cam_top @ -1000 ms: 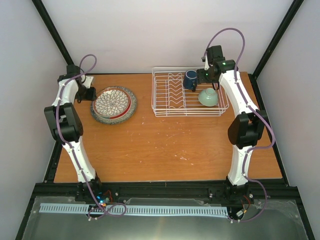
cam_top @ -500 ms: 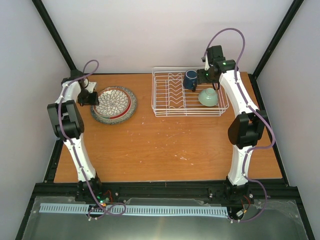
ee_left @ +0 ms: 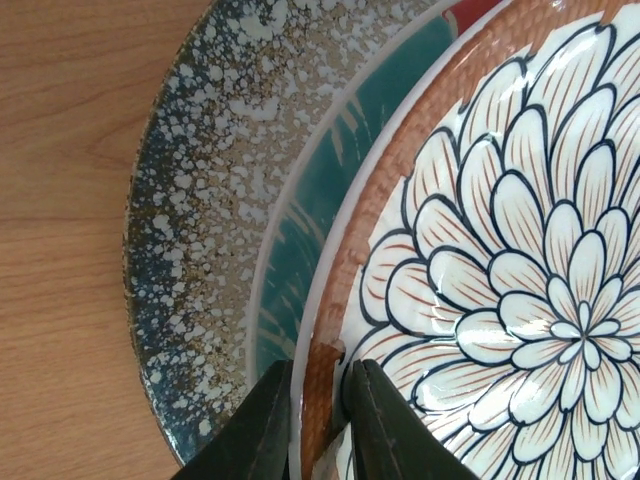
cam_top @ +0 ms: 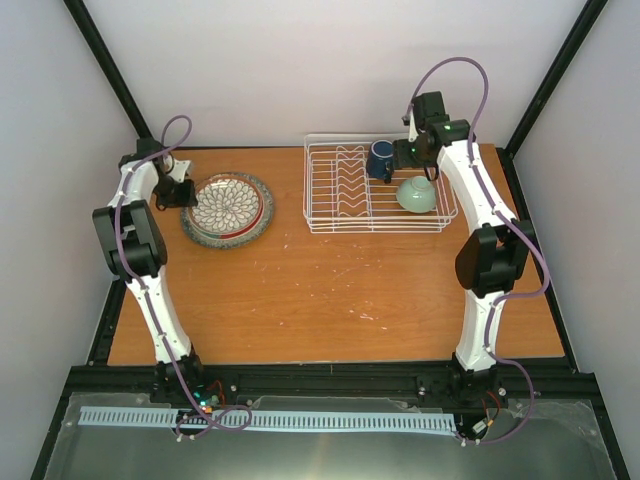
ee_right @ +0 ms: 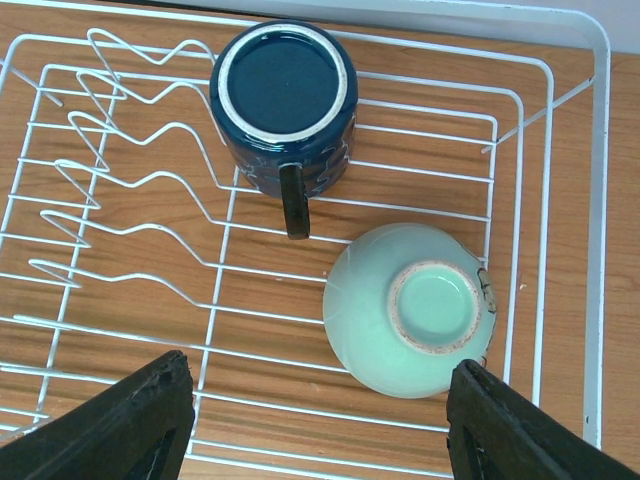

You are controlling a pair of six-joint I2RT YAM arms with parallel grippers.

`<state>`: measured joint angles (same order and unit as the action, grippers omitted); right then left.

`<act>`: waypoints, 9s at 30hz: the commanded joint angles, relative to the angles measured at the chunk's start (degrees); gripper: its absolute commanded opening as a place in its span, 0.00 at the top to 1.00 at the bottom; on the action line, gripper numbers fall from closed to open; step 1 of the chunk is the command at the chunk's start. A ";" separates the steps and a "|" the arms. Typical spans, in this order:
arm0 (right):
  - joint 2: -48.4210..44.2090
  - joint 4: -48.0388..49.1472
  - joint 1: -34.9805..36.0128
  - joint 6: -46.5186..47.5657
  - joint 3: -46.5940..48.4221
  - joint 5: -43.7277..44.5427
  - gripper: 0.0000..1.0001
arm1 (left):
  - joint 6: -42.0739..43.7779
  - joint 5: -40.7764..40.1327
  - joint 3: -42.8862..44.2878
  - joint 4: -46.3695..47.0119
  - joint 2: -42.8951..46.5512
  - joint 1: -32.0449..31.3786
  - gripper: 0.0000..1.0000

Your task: Load the mixed dishes into the dish rack

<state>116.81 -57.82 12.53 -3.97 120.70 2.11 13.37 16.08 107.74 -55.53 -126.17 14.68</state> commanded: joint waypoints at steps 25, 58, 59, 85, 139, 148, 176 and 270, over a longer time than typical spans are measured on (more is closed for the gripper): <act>4.90 0.31 0.75 0.45 2.20 -5.70 0.31 | 9.25 26.54 0.14 4.76 3.12 0.11 0.99; 4.30 9.96 0.79 0.42 -3.77 -25.63 0.32 | 9.60 52.61 0.80 15.48 5.40 3.78 0.99; 3.50 11.63 0.78 0.25 -4.99 -25.74 0.32 | 8.19 53.11 0.00 17.49 6.14 3.78 0.99; -11.06 37.21 0.28 -1.46 -26.44 -24.43 0.32 | -10.12 39.27 -7.70 51.69 16.42 -15.36 0.99; -30.06 66.78 -3.21 -6.74 -56.90 -3.55 0.32 | 14.38 4.34 -0.04 95.09 -2.94 -32.61 0.99; -29.80 67.02 -3.22 -6.86 -57.01 -4.25 0.32 | 15.73 4.41 -3.04 97.86 -3.72 -32.52 0.99; -29.45 66.01 -3.22 -5.71 -57.85 -2.96 0.32 | 18.48 4.79 -11.34 93.80 -5.43 -33.22 0.99; -29.65 63.26 -3.23 -7.29 -56.41 -10.28 0.31 | 9.13 21.75 0.59 -5.92 -5.71 5.97 0.95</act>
<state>88.44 5.37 9.37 -10.90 63.40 -7.97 20.29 38.02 107.13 -59.44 -132.46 20.64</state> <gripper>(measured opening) 0.694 0.137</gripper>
